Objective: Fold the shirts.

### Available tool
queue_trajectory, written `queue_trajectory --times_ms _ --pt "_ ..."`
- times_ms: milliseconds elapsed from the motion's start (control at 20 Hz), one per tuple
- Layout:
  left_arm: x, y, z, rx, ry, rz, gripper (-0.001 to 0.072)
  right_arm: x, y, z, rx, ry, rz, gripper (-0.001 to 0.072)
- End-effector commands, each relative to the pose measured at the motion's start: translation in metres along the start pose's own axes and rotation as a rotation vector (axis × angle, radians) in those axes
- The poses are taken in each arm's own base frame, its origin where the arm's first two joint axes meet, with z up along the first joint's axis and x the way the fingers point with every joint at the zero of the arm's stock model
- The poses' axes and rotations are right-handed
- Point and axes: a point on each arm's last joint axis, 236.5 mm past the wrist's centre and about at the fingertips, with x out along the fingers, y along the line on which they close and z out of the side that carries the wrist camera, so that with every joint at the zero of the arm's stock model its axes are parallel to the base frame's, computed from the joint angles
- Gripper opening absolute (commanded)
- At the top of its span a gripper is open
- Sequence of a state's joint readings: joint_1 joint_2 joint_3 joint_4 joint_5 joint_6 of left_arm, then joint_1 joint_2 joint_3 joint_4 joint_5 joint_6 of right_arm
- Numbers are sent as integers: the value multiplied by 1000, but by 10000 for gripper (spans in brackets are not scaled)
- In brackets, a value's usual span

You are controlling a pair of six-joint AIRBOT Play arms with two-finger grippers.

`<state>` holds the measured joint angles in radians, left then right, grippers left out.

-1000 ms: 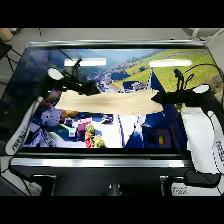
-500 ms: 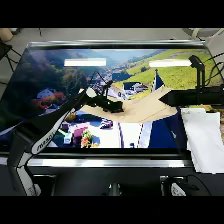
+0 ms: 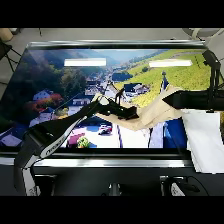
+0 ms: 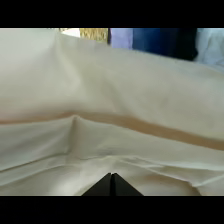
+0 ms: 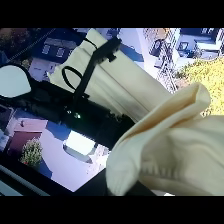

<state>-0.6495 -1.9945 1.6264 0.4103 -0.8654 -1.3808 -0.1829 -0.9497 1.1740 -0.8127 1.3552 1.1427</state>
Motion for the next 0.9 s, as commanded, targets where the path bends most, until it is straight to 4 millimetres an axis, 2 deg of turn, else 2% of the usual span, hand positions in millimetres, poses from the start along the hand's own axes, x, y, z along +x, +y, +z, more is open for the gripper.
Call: queue_trajectory --times_ms 0,50,100,200,300,400,450,550,650,700,750,800,850 --pt "-81 20 55 107 -132 163 22 24 9 17 8 -32 113 13" --pt "-125 32 76 129 -189 239 22 38 14 22 4 -40 135 13" --pt "-179 43 97 139 -262 317 22 55 19 26 -4 -40 154 13" --pt "-288 56 126 143 -416 426 22 95 32 28 -19 -10 186 13" --pt "-388 54 136 118 -577 469 23 140 51 33 -37 15 225 13" --pt "-464 45 129 106 -704 502 24 191 70 38 -45 29 265 14" --pt "-492 40 121 101 -747 516 24 216 77 37 -38 45 283 14" --pt "-521 29 105 119 -776 541 24 272 83 25 16 92 309 15" --pt "-526 18 94 171 -758 560 24 315 90 9 116 137 368 16" --pt "-522 14 91 184 -745 558 24 330 93 2 158 154 396 23" --pt "-517 11 90 192 -733 554 24 340 96 -6 195 168 426 153" --pt "-512 8 90 211 -722 554 24 343 99 -14 195 191 455 337" --pt "-507 8 91 219 -714 551 25 340 102 -22 154 216 479 453"
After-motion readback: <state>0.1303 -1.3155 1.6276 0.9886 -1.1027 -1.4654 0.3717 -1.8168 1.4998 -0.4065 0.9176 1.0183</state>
